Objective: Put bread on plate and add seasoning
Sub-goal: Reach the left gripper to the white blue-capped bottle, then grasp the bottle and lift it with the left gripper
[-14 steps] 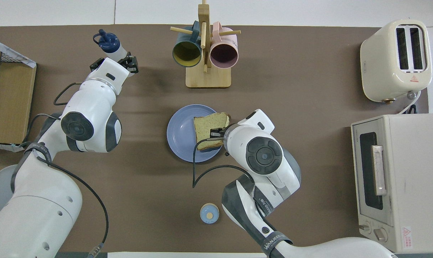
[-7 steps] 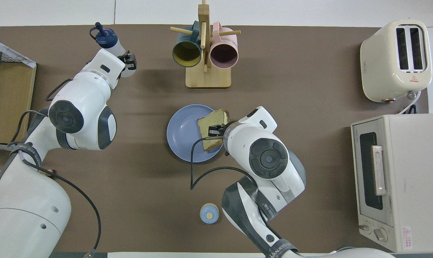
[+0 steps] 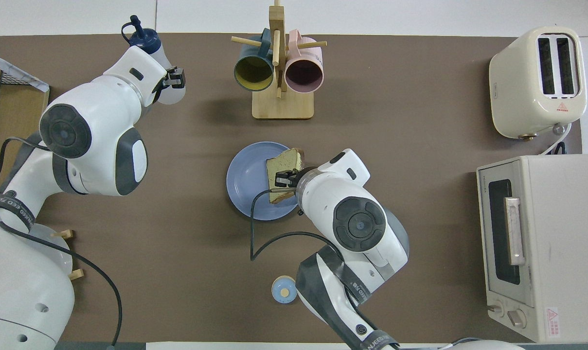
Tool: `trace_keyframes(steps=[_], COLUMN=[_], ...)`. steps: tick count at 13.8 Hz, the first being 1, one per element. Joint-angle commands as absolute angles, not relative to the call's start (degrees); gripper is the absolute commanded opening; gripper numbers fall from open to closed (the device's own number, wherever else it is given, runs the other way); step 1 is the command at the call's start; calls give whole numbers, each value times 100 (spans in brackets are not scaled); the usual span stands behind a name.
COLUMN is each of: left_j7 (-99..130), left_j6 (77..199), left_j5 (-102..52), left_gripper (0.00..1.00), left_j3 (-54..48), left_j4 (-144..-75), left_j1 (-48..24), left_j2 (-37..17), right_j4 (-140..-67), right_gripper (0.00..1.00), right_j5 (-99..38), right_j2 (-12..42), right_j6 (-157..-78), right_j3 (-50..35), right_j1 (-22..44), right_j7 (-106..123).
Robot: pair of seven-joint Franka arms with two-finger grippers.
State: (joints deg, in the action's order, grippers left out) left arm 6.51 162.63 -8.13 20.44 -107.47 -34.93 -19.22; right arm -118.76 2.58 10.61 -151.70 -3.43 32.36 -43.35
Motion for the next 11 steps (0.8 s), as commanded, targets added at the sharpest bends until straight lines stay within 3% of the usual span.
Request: trace_keyframes(steps=[1,3,5,11], left_j7=[484,483,431,63], left_j6=[15690,15356,15022,14196], left_j5=[-756,-765,-791,-939], left_gripper=[0,0,0,0], left_j3=[1942,1934,1925,1907], left_j4=[-10627,-10442,-10310,-10301], left_j1=[-3332,-3278,-3252,-3129], left_j2=[-1679,-1652,-1565,-1091], right_j4=[-11944,-11979,-12320,-12629], right_gripper=[0,0,0,0], right_j5=[176,176,167,167], right_j2=[1063,1063,1063,993], right_j6=[-15328,-15485,-16133,-16225], right_j3=[-369,-369,-369,-369], right_j1=[3234,3234,3226,3199], right_j7=[-4456,-4474,-4570,-4597])
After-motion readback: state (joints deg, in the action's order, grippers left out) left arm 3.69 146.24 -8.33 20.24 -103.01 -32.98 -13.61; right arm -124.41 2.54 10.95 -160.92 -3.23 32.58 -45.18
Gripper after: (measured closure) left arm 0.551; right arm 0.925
